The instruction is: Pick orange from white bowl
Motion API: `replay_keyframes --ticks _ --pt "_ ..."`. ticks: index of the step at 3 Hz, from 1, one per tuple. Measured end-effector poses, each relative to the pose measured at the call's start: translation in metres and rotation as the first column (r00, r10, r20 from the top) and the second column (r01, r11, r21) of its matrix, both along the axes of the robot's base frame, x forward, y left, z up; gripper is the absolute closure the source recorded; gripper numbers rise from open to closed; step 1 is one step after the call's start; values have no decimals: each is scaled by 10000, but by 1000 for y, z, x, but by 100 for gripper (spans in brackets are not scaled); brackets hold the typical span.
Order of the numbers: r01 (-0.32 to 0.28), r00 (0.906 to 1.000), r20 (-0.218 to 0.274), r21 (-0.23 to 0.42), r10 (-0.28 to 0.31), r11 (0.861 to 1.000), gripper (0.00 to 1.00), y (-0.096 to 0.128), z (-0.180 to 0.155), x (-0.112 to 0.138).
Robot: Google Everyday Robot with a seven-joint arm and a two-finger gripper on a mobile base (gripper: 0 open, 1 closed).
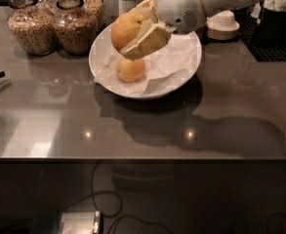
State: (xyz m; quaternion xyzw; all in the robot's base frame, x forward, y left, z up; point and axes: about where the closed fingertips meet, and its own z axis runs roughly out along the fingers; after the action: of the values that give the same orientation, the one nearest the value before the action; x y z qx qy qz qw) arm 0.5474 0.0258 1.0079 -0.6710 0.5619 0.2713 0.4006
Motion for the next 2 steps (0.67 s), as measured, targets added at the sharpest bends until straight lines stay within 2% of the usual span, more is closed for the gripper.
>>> replay_keyframes --ticks 1,2 --pt "-2255 9741 303 493 2242 9730 100 -5 -5 -37" --pt "-3012 9511 877 491 2963 9523 100 -17 -4 -73"
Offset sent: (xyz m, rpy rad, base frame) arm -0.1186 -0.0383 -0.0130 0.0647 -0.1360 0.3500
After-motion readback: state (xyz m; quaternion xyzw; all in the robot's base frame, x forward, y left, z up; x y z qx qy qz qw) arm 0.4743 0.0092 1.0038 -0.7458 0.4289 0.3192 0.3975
